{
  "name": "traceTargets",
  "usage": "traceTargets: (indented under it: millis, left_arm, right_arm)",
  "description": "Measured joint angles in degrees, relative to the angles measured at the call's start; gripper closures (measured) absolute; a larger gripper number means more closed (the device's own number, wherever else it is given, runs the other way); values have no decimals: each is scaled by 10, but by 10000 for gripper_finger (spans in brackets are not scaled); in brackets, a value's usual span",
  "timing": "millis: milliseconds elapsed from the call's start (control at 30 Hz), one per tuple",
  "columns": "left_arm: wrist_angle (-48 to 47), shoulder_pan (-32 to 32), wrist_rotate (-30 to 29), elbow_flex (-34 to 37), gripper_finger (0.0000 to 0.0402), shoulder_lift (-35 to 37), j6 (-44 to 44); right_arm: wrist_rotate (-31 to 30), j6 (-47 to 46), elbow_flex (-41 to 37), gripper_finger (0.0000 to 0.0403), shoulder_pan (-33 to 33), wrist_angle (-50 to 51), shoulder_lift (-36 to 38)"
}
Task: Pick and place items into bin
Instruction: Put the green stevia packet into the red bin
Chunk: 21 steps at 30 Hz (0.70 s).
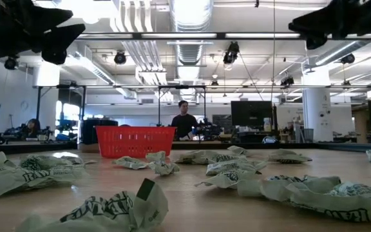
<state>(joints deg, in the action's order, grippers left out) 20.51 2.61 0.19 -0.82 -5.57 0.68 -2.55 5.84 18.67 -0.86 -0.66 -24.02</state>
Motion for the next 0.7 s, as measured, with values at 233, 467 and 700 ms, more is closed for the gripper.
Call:
traceTargets:
  millis: [233,467,700]
  left_arm:
    - [15,0,0,-56,193,-79,84]
    - [-30,0,1,-125,193,-191,117]
    - [-34,-1,12,-163,193,-309,116]
  right_arm:
    - [-5,22,100,335,0,111,-107]
    - [-7,-3,163,335,0,263,-185]
    - [13,-29,163,335,0,308,-247]
